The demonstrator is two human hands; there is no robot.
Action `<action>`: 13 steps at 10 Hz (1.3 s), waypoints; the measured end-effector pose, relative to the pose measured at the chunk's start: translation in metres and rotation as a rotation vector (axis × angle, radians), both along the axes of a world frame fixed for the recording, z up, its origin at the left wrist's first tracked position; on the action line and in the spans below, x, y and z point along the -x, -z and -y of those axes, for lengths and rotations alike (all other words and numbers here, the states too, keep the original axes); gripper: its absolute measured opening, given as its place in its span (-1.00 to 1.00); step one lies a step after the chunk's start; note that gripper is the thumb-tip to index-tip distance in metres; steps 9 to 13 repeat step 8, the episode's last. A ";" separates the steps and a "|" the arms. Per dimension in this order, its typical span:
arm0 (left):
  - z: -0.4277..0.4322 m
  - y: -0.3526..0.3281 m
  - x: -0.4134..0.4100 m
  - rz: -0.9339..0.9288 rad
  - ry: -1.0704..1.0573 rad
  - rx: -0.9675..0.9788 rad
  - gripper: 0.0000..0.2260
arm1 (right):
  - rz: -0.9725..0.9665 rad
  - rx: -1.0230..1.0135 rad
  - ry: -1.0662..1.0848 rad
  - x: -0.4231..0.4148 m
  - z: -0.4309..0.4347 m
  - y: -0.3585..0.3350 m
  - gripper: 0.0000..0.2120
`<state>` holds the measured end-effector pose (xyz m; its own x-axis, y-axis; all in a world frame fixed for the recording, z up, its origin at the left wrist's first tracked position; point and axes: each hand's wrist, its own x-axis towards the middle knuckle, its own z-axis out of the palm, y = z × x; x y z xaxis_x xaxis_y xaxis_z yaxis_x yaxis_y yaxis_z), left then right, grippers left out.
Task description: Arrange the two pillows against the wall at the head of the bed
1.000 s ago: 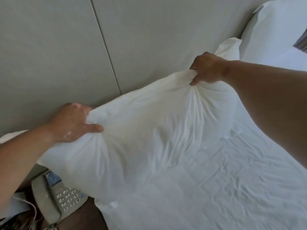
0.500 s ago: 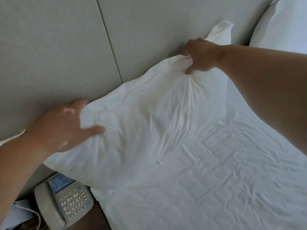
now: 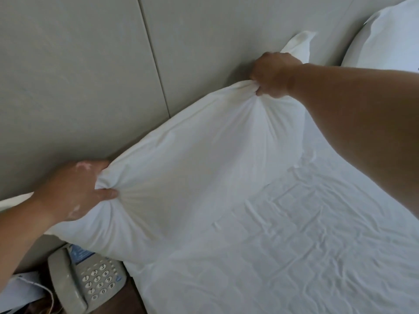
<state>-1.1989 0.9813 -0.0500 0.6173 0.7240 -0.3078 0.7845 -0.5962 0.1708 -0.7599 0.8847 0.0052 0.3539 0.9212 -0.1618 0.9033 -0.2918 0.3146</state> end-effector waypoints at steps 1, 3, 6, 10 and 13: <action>-0.011 0.004 -0.002 0.010 0.028 -0.012 -0.51 | 0.053 -0.037 0.041 -0.003 0.001 0.014 -0.76; -0.030 0.005 -0.010 0.001 -0.020 -0.089 -0.59 | -0.002 -0.036 0.150 -0.005 -0.001 0.025 -0.70; -0.010 0.009 -0.023 -0.112 -0.066 -0.182 -0.61 | 0.024 -0.095 0.332 0.015 0.009 0.056 -0.51; 0.001 -0.007 -0.017 -0.164 -0.060 -0.103 -0.55 | 0.010 -0.202 0.295 0.014 0.030 0.041 -0.47; 0.001 -0.007 -0.017 -0.164 -0.060 -0.103 -0.55 | 0.010 -0.202 0.295 0.014 0.030 0.041 -0.47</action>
